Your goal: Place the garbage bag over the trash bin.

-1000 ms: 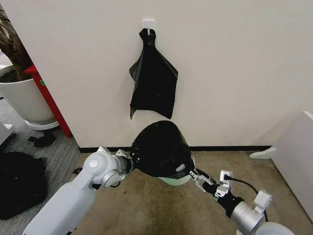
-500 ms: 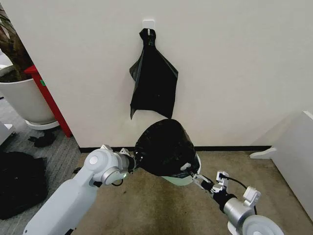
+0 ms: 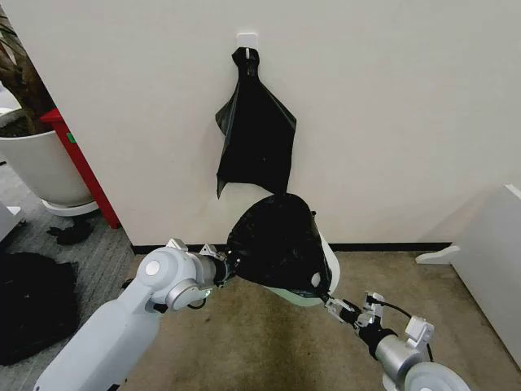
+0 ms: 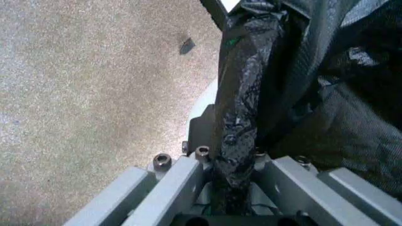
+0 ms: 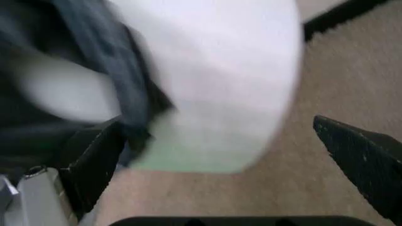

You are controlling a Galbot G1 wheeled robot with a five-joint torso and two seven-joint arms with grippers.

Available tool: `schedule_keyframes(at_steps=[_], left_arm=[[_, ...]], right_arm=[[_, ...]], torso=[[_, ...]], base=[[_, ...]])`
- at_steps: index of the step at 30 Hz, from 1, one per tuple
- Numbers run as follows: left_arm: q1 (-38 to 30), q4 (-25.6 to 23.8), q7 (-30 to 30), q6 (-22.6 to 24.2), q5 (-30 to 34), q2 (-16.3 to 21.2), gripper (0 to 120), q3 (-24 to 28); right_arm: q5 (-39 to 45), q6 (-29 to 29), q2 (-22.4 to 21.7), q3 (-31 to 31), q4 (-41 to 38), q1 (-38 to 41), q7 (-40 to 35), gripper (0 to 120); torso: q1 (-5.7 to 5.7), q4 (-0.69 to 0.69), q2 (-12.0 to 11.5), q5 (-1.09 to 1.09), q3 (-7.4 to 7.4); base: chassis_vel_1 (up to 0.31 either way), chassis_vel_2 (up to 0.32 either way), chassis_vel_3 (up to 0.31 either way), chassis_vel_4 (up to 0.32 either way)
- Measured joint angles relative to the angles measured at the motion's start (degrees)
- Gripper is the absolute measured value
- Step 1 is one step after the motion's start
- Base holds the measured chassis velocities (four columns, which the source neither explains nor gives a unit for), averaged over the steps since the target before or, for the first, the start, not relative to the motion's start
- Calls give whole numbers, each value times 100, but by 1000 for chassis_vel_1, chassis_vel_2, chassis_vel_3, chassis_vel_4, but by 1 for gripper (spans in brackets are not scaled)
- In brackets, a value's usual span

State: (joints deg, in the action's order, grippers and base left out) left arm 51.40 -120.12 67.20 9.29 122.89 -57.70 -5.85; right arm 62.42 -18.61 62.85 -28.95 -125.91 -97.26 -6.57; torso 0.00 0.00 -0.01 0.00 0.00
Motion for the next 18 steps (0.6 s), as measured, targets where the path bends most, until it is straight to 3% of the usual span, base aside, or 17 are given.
schedule_keyframes(at_steps=[14, 18], left_arm=[[-20, 105, -137, 16, -370, -12, 0, 25], [1, 92, -191, 71, -498, -8, 0, 78]], right_arm=[[-351, 198, 256, -163, -1677, -815, -203, 100], [217, 83, 236, -80, -1772, -515, -988, 100]], torso=[[0, -1, 0, -2, 0], [0, 0, 0, 1, 0]], base=[[0, 0, 0, 0], [0, 0, 0, 0]])
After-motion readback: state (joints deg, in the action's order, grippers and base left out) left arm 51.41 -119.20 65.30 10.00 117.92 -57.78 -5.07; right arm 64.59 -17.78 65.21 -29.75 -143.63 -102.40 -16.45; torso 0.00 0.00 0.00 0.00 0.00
